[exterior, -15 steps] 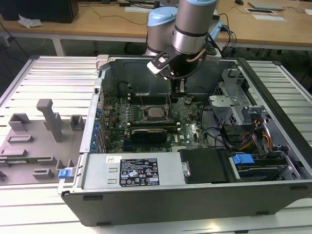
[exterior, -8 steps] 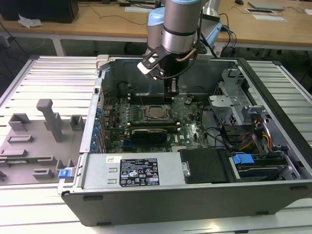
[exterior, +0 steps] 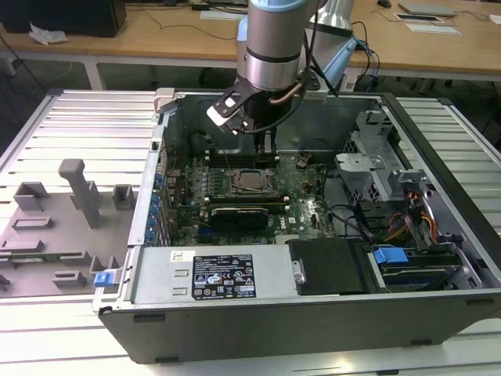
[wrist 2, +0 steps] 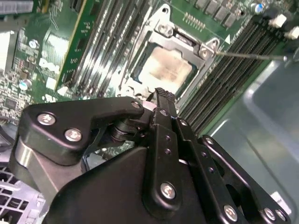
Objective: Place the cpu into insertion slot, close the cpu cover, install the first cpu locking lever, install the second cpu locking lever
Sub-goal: 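Close the cpu cover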
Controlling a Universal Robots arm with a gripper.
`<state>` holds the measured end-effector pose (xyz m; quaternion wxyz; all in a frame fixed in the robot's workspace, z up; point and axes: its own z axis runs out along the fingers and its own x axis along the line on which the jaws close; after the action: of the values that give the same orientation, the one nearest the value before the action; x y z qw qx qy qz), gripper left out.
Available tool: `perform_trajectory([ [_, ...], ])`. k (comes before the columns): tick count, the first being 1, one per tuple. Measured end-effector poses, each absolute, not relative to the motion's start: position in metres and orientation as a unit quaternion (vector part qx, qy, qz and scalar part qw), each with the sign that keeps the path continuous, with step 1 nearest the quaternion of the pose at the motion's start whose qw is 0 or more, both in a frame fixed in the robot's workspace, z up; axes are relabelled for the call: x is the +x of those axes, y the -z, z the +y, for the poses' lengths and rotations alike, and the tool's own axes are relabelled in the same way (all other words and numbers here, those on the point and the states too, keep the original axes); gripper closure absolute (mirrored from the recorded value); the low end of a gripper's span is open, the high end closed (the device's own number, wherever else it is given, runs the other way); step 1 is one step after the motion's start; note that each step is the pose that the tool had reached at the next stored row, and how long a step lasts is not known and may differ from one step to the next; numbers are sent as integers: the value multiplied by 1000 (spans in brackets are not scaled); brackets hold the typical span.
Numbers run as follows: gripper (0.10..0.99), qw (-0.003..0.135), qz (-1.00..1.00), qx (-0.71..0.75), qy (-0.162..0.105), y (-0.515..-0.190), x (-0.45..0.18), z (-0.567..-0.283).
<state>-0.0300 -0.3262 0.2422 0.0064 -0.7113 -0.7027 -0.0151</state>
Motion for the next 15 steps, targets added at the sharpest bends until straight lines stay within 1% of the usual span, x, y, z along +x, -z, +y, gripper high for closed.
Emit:
perform_trajectory([
  [8,980,6,-713,-701,15,-241,-33,-327],
  [15,980,5,-779,-627,12,-241,-33,-327],
])
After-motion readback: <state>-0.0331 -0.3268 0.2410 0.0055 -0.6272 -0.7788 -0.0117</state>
